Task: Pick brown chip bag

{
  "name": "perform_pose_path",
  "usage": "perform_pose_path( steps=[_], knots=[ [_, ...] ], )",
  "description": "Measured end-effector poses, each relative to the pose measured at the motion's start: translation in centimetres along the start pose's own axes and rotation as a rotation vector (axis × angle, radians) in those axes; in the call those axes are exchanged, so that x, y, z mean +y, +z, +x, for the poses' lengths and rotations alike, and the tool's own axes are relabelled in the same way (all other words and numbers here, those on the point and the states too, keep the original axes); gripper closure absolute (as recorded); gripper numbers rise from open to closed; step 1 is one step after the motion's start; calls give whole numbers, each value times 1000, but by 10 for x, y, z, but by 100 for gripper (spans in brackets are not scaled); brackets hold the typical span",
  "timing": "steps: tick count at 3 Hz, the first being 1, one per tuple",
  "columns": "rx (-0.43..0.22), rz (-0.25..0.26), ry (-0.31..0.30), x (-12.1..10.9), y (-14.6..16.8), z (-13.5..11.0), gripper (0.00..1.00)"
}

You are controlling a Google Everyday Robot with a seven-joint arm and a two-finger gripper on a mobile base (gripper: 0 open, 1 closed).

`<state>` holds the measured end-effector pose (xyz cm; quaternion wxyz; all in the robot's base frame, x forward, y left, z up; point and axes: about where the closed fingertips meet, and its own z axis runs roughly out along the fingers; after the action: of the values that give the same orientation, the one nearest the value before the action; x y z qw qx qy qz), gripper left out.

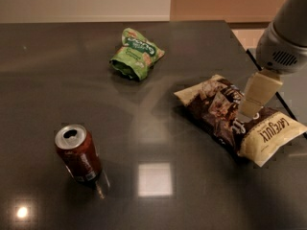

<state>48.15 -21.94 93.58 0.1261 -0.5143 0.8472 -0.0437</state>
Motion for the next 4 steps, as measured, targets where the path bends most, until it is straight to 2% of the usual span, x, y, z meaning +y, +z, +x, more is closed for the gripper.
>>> perform_pose_path(
  steps=[1,2,4],
  knots=[
    [31,13,79,-13,29,3,0],
    [38,-5,130,-21,54,1,0],
    [4,-66,168,-21,93,-17,0]
  ],
)
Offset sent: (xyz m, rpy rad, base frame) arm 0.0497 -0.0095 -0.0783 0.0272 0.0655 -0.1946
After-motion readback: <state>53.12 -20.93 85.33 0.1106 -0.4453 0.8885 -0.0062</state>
